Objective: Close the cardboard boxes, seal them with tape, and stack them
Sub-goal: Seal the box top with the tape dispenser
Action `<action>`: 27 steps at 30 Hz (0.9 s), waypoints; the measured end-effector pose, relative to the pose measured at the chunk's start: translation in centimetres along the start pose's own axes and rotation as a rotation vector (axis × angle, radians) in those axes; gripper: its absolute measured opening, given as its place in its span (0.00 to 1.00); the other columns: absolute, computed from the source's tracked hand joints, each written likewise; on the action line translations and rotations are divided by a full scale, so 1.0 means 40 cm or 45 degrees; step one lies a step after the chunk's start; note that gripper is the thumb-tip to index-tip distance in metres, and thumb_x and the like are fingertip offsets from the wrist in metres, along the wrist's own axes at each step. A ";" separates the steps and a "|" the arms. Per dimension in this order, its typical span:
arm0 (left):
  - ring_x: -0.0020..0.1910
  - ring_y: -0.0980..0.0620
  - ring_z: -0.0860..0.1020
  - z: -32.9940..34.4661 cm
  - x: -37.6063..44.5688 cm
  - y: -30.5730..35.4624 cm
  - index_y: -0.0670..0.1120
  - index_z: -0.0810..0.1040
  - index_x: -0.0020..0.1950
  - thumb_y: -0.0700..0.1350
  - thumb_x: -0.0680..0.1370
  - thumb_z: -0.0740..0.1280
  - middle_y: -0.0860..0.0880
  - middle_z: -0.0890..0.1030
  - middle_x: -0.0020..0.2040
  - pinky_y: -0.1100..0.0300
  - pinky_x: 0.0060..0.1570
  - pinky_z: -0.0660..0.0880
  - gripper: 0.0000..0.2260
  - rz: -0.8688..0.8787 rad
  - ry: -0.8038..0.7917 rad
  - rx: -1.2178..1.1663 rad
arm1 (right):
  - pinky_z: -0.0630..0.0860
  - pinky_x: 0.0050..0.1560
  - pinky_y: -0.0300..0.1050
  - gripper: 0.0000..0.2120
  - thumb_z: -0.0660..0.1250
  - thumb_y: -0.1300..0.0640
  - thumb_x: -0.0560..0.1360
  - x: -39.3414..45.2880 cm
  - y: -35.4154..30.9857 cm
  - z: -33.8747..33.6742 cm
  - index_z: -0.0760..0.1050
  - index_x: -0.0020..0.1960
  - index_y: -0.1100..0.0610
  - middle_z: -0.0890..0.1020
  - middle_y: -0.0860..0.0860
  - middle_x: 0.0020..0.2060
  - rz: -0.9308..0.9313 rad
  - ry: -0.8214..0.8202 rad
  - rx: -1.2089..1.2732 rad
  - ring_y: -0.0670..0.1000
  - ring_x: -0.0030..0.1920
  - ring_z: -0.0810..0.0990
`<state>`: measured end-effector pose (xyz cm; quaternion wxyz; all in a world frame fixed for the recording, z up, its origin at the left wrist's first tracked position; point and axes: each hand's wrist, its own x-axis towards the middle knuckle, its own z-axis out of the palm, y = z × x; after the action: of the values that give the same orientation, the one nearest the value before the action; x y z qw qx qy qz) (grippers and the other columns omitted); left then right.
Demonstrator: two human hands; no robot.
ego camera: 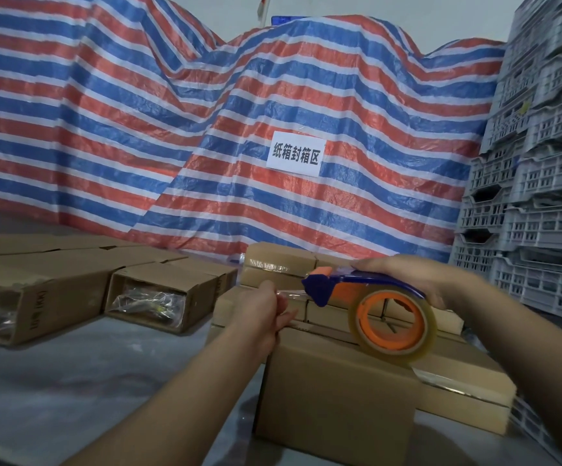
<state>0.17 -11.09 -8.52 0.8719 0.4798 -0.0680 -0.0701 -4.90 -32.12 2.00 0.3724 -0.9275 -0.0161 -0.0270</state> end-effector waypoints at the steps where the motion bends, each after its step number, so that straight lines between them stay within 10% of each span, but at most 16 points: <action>1: 0.33 0.52 0.75 -0.010 -0.002 0.000 0.41 0.74 0.42 0.38 0.82 0.60 0.46 0.74 0.34 0.53 0.51 0.80 0.09 0.026 -0.009 -0.010 | 0.79 0.41 0.37 0.08 0.65 0.42 0.78 0.004 -0.007 0.004 0.83 0.44 0.36 0.87 0.49 0.42 -0.013 -0.036 -0.048 0.45 0.38 0.85; 6: 0.35 0.51 0.75 -0.077 0.000 0.009 0.43 0.79 0.40 0.42 0.79 0.63 0.47 0.80 0.36 0.58 0.35 0.71 0.09 0.251 0.096 0.570 | 0.77 0.48 0.43 0.13 0.64 0.37 0.77 0.017 -0.027 0.017 0.83 0.47 0.43 0.86 0.51 0.42 -0.027 -0.136 -0.128 0.47 0.39 0.84; 15: 0.25 0.57 0.66 -0.139 0.003 0.004 0.48 0.76 0.37 0.41 0.78 0.62 0.54 0.74 0.27 0.64 0.29 0.62 0.10 -0.034 -0.071 0.611 | 0.77 0.45 0.39 0.21 0.58 0.41 0.82 0.057 -0.092 0.054 0.75 0.59 0.58 0.83 0.50 0.37 0.077 -0.205 -0.407 0.46 0.36 0.80; 27: 0.30 0.53 0.67 -0.168 0.018 -0.056 0.46 0.75 0.44 0.41 0.76 0.65 0.48 0.74 0.37 0.64 0.26 0.63 0.02 -0.096 -0.067 0.762 | 0.77 0.44 0.39 0.23 0.61 0.38 0.80 0.092 -0.099 0.063 0.79 0.54 0.57 0.84 0.51 0.38 0.185 -0.202 -0.492 0.47 0.36 0.81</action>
<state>2.01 -6.86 -13.95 0.6864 0.7158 -0.0902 -0.0916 -1.33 -27.49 3.15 0.1864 -0.9796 0.0269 0.0703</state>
